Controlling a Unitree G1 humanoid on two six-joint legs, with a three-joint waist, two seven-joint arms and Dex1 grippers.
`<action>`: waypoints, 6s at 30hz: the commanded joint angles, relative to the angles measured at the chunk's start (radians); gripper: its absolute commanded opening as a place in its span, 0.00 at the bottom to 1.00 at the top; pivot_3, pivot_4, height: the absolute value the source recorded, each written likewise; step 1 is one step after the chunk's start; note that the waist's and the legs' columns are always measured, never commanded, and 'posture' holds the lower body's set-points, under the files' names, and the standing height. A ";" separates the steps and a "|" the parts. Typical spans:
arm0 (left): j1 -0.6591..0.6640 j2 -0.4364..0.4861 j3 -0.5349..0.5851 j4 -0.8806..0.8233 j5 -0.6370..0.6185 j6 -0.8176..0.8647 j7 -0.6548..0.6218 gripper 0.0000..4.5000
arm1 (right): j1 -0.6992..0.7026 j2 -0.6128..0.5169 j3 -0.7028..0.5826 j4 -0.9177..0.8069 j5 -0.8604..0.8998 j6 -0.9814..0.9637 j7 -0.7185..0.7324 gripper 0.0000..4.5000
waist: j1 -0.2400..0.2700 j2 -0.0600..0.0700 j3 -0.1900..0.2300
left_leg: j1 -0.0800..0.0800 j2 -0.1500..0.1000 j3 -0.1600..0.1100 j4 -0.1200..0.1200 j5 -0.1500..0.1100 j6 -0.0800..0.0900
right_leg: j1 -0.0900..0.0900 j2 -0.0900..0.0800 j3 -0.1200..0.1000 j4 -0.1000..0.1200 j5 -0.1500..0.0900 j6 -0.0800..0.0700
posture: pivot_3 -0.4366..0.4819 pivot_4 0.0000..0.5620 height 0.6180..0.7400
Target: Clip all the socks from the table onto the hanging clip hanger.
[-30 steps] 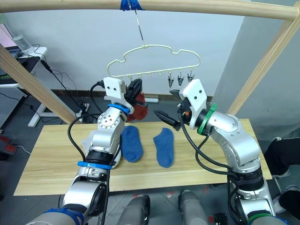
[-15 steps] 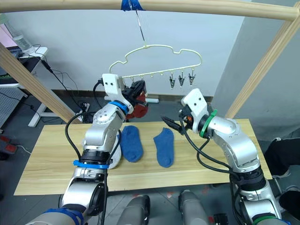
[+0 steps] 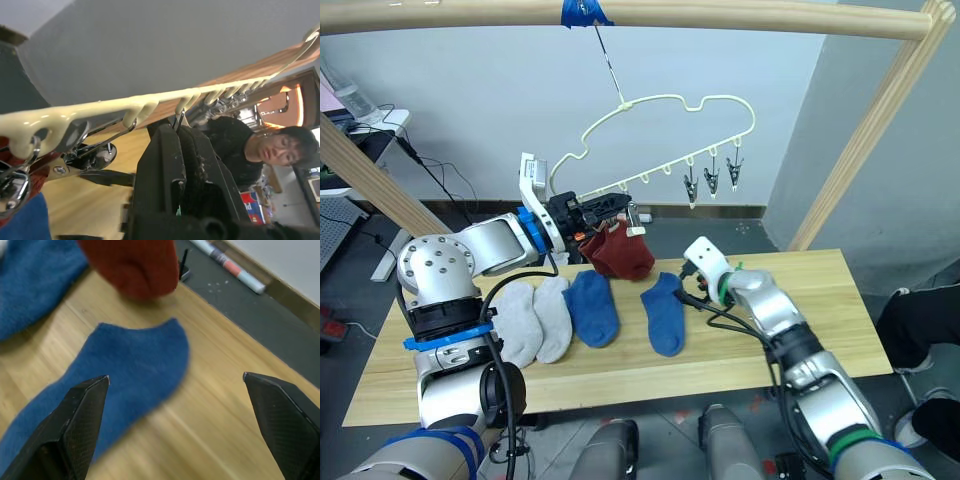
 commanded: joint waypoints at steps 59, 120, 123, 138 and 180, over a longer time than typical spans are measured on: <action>0.003 0.049 -0.018 0.040 -0.059 0.049 0.027 0.00 | 0.115 -0.125 -0.072 -0.694 0.138 0.004 0.324 0.01 | 0.008 0.001 0.001 | 0.000 0.000 0.001 -0.002 0.000 -0.001 | -0.001 -0.001 0.002 -0.003 0.000 0.000 | 0.45 0.46 1.00; 0.535 0.403 -0.157 -0.651 0.189 -0.619 -0.385 1.00 | 0.193 0.191 -0.224 -0.933 -0.017 0.248 -0.437 0.88 | 0.040 0.004 0.006 | -0.015 0.000 0.000 -0.014 0.001 -0.001 | -0.016 -0.005 0.002 -0.012 -0.001 0.000 | 0.53 0.49 1.00; 0.534 0.412 -0.152 -0.645 0.188 -0.632 -0.374 1.00 | 0.167 0.212 -0.234 -0.892 -0.018 0.224 -0.469 0.88 | 0.039 0.004 0.006 | -0.015 0.000 0.001 -0.014 0.001 0.000 | -0.016 -0.006 0.002 -0.013 -0.001 0.001 | 0.54 0.49 1.00; 0.527 0.412 -0.156 -0.652 0.190 -0.640 -0.301 1.00 | 0.087 0.263 -0.262 -0.745 -0.028 0.126 -0.560 0.61 | 0.039 0.004 0.005 | -0.016 0.000 -0.001 -0.014 0.001 0.000 | -0.017 -0.004 0.002 -0.012 -0.001 0.000 | 0.57 0.44 1.00; 0.501 0.392 -0.175 -0.622 0.200 -0.648 -0.284 1.00 | -0.057 0.328 -0.322 -0.521 -0.005 -0.016 -0.578 0.61 | 0.040 0.004 0.005 | -0.016 0.000 -0.002 -0.012 0.001 -0.001 | -0.017 -0.004 -0.004 -0.008 0.003 -0.006 | 0.58 0.42 1.00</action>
